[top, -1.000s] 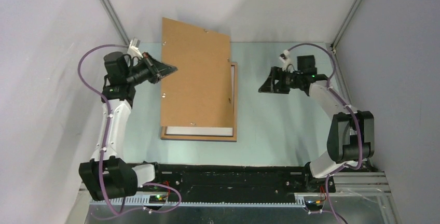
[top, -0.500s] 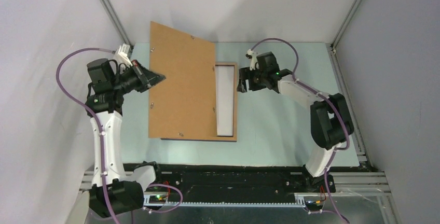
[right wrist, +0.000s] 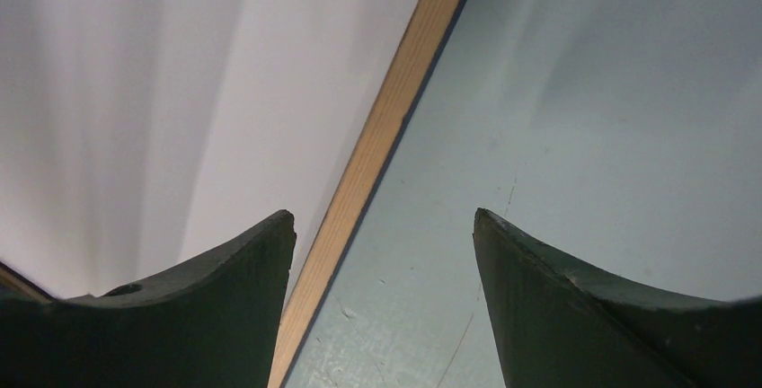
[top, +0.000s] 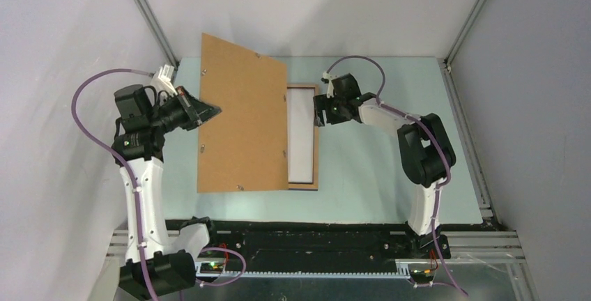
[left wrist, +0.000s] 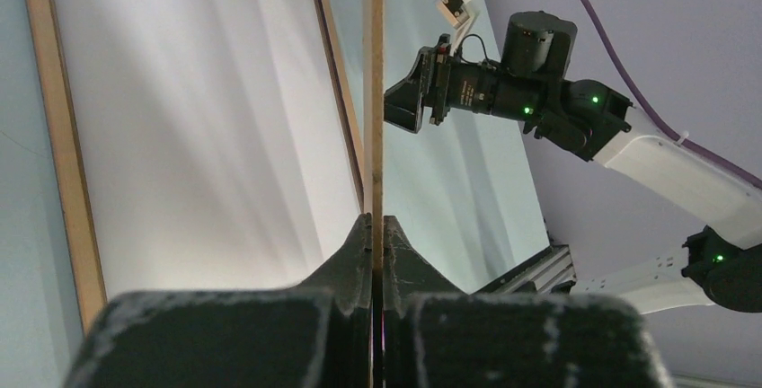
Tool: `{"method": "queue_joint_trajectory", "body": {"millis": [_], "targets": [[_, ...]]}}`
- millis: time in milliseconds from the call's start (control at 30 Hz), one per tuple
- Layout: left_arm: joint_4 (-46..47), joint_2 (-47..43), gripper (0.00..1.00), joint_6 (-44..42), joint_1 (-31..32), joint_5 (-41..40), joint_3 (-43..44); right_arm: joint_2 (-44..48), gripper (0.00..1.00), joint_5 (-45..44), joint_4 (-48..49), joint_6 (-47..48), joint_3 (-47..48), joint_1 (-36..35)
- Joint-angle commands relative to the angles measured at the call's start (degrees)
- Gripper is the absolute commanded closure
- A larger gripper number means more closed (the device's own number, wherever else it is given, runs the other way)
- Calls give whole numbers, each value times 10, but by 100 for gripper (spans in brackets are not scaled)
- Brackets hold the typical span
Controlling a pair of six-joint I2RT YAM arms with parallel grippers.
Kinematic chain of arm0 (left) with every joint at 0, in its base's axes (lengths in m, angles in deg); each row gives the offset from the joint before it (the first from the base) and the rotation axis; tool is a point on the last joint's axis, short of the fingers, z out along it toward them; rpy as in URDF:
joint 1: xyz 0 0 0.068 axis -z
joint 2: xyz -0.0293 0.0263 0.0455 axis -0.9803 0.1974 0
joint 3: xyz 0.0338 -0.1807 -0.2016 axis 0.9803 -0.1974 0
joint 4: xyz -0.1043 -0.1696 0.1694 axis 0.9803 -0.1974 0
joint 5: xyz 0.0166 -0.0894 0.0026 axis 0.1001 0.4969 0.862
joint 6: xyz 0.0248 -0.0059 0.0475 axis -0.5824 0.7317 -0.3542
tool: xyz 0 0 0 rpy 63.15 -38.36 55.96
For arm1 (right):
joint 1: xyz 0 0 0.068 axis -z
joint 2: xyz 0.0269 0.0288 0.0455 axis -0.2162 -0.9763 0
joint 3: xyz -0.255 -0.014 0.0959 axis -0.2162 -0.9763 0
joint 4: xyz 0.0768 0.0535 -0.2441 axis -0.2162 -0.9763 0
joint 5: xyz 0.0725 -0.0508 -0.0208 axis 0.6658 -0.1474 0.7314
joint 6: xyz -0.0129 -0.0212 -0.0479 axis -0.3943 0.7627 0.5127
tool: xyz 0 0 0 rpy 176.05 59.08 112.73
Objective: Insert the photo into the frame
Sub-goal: Move the photo frame to the center of the board.
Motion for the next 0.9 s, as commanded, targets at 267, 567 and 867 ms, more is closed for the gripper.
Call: {"method": "queue_joint_trajectory", "body": {"millis": [267, 567, 867], "targets": [[22, -51, 100, -25, -5, 10, -10, -53, 25, -38, -3, 0, 65, -32], [22, -55, 100, -27, -5, 9, -15, -82, 29, -84, -17, 4, 73, -47], [22, -46, 100, -26, -5, 10, -10, -92, 38, -71, -21, -6, 75, -46]]}}
